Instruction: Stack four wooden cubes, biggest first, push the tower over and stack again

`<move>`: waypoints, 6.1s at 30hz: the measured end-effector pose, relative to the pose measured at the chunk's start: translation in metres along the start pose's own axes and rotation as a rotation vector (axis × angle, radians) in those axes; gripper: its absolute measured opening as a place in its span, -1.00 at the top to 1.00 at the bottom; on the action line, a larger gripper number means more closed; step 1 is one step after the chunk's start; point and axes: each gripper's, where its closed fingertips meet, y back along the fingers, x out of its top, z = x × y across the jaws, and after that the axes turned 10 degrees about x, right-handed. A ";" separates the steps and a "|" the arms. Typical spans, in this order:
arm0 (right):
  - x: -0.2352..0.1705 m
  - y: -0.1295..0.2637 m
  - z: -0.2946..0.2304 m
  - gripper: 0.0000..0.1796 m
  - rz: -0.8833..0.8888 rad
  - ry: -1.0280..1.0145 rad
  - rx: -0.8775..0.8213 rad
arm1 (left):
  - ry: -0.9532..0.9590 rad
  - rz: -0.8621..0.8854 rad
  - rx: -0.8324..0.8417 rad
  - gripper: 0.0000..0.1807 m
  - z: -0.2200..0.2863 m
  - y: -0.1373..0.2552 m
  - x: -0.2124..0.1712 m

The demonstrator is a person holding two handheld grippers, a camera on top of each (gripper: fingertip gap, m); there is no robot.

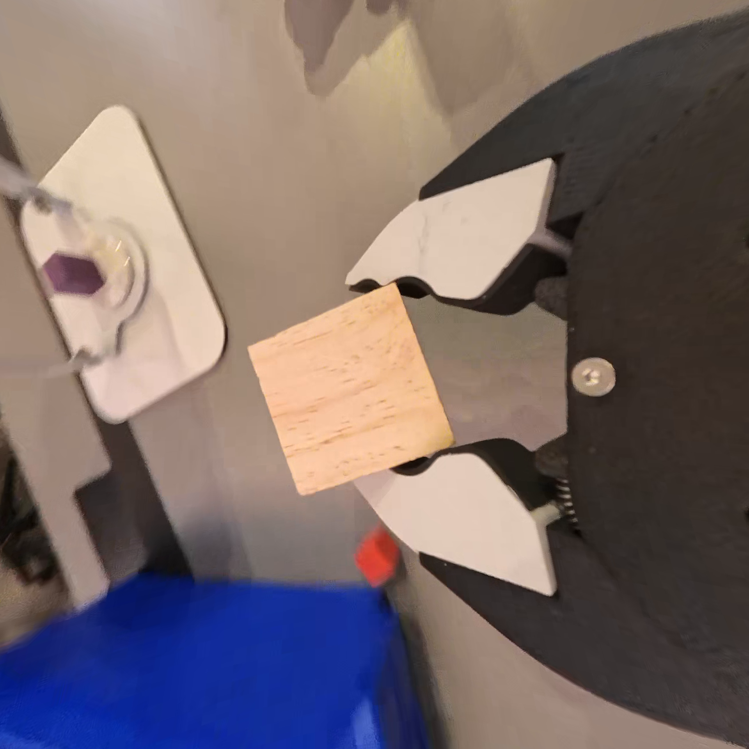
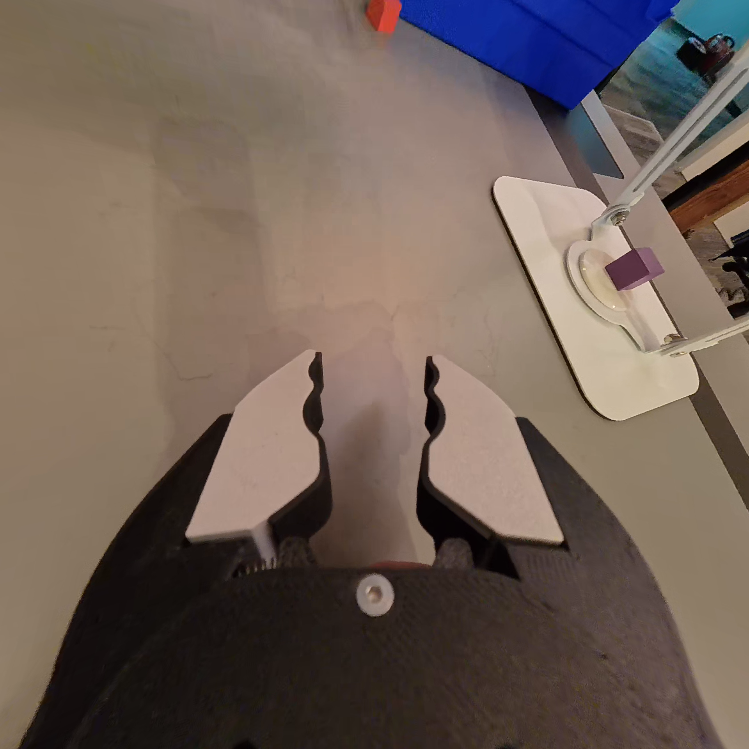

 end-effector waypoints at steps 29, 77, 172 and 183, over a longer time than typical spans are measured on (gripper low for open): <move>-0.001 -0.003 -0.003 0.55 -0.009 0.012 0.037 | 0.061 0.050 0.078 0.00 -0.174 -0.002 0.013; 0.007 0.005 -0.005 0.56 0.068 0.008 0.062 | -0.756 0.019 -0.670 -0.14 0.173 -0.102 0.053; -0.003 0.007 -0.010 0.61 0.020 0.023 0.089 | -0.603 -0.169 -0.665 0.20 0.038 0.016 -0.082; -0.003 0.006 -0.011 0.62 0.019 0.025 0.089 | -0.472 0.019 -0.483 0.75 -0.031 0.033 -0.006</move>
